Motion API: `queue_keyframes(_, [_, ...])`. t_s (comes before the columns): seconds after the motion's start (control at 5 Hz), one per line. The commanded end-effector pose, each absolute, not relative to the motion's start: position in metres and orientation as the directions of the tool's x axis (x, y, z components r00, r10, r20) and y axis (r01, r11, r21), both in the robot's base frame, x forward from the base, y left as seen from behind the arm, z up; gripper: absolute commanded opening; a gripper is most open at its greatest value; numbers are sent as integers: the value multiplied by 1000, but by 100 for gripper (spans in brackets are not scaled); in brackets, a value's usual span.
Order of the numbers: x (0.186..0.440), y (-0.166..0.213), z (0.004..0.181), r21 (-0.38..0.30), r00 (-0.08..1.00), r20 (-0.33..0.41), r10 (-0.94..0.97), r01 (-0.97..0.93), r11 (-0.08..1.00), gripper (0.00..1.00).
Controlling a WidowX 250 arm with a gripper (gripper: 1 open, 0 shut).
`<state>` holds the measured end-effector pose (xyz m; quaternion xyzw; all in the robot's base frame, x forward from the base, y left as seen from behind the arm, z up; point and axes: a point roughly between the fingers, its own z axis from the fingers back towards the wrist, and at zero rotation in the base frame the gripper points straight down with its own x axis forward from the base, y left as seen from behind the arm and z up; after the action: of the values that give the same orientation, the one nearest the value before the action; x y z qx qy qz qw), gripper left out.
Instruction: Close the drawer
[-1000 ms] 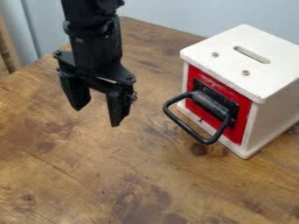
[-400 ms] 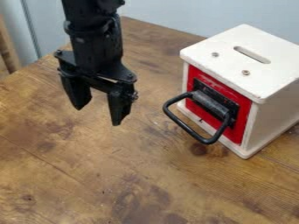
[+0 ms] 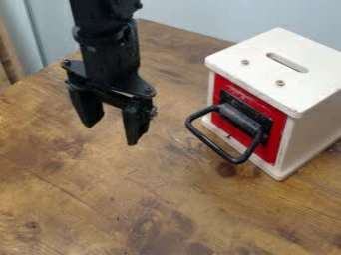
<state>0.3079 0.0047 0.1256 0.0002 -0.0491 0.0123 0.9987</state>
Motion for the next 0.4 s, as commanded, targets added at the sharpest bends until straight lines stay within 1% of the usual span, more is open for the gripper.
queue_keyframes(0.0, [307, -3, 143, 2, 989, 150, -4, 4, 1000, 100])
queue_keyframes(0.2, [307, -4, 144, 2, 988, 156, -11, 10, 1000, 100])
